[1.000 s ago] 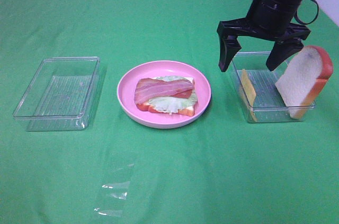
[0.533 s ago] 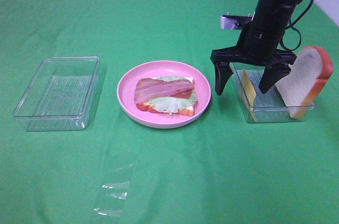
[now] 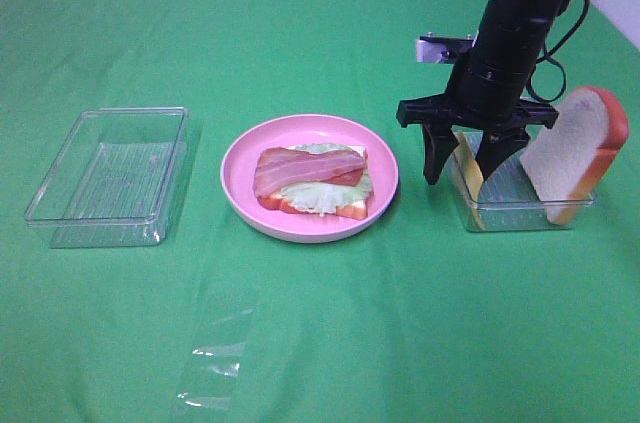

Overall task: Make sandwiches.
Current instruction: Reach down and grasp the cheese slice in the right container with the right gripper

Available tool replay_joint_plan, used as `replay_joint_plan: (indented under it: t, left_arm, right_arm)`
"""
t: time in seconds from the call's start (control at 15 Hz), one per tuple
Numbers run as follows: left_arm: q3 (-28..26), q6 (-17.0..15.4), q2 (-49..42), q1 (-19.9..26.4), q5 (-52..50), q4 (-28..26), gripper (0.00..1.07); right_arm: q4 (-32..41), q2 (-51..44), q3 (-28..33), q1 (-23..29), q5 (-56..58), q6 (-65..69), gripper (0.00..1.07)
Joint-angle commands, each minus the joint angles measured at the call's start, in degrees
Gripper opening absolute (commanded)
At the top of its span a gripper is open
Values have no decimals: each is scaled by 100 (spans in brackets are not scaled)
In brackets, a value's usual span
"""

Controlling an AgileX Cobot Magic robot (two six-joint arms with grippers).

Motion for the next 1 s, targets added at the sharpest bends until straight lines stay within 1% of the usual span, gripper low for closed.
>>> replay_joint_plan:
  t: [0.07,0.2,0.47,0.53,0.73,0.93,1.0]
  left_arm:
    - [17,-17,-109,11,-29,-29,98]
    - [17,-17,-109,11,-29,-29,98]
    - [17,-17,-109,11,-29,-29,98]
    - [17,-17,-109,11,-29,-29,98]
    - [17,-17,-109,11,-29,-29,98]
    - [17,-17,-109,11,-29,-29,98]
    - [17,-17,-109,11,-29,-29,98]
  right_arm:
    - [-46,-6,29,-6,-11,40,58]
    - [-63,-46,23,-6,-17,40,56]
    - [-206,-69,23,-6,63,86,39]
    - [-229,-74,23,-6,80,97,37]
    - [-252,-74,23,-6,115,103,35]
    - [-252,-74,23,-6,120,115,23]
    - [-252,-74,23,-6,126,115,20]
